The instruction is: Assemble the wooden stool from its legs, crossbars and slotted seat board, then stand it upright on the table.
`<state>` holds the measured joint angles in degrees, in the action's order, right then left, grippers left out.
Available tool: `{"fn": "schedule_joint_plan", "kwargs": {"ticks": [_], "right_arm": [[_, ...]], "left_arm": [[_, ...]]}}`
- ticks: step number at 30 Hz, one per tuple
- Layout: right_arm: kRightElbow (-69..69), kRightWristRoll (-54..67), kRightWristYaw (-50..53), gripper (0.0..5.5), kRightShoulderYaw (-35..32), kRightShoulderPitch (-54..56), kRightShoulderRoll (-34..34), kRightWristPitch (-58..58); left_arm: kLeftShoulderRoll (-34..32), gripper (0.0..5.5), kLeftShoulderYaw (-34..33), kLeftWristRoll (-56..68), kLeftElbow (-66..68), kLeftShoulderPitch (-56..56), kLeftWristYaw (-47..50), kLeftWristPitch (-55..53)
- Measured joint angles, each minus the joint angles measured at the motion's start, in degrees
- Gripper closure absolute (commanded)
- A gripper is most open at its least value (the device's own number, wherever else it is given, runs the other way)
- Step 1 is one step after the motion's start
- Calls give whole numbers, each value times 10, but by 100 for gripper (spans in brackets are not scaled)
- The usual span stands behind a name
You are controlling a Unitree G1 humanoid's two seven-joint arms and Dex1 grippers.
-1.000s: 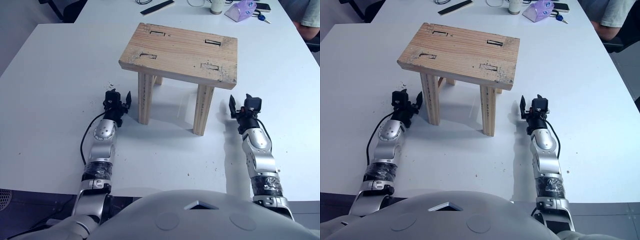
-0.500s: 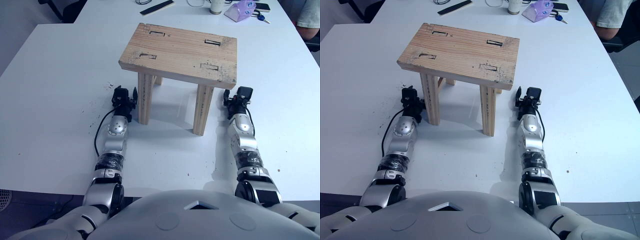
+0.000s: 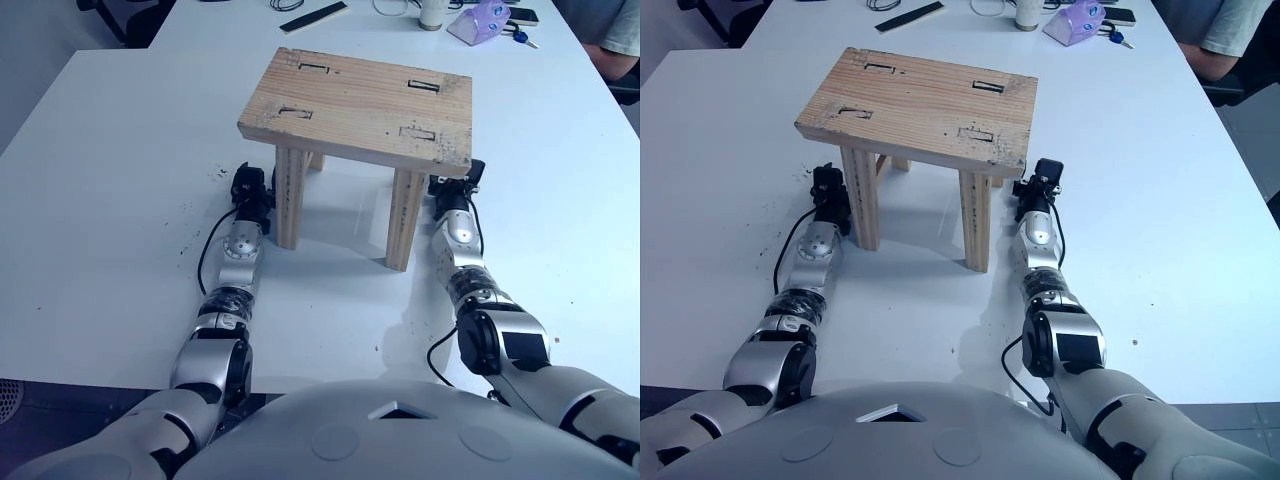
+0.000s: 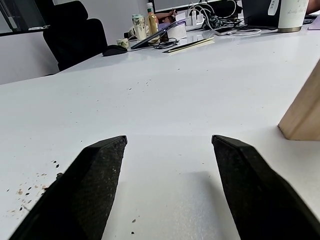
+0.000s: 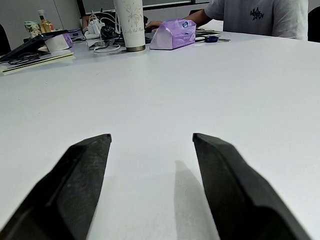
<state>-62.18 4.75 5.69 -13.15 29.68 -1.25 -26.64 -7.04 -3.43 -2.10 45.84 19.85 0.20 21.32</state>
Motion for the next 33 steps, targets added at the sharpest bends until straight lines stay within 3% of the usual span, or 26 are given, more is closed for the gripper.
{"fn": "schedule_joint_plan", "kwargs": {"ticks": [7, 11, 16, 19, 23, 33], "right_arm": [[-25, 8, 12, 249, -10, 19, -9, 2], [-22, 2, 102, 249, -25, 41, -39, 65], [85, 44, 129, 249, -49, 40, -37, 167], [191, 76, 54, 249, -14, 60, -1, 264], [189, 56, -12, 249, 39, 96, 34, 230], [120, 20, 3, 249, 47, 104, 34, 176]], "left_arm": [[-5, 233, -5, 0, 33, 13, 15, 21], [-9, 233, -8, 0, 44, 18, 35, 24], [-10, 233, -9, 0, 39, 9, 48, 33], [-12, 233, -8, -2, 38, 4, 54, 37], [-13, 233, -8, -2, 39, 5, 55, 40], [-37, 233, -7, -7, 45, 10, 37, 41]]}}
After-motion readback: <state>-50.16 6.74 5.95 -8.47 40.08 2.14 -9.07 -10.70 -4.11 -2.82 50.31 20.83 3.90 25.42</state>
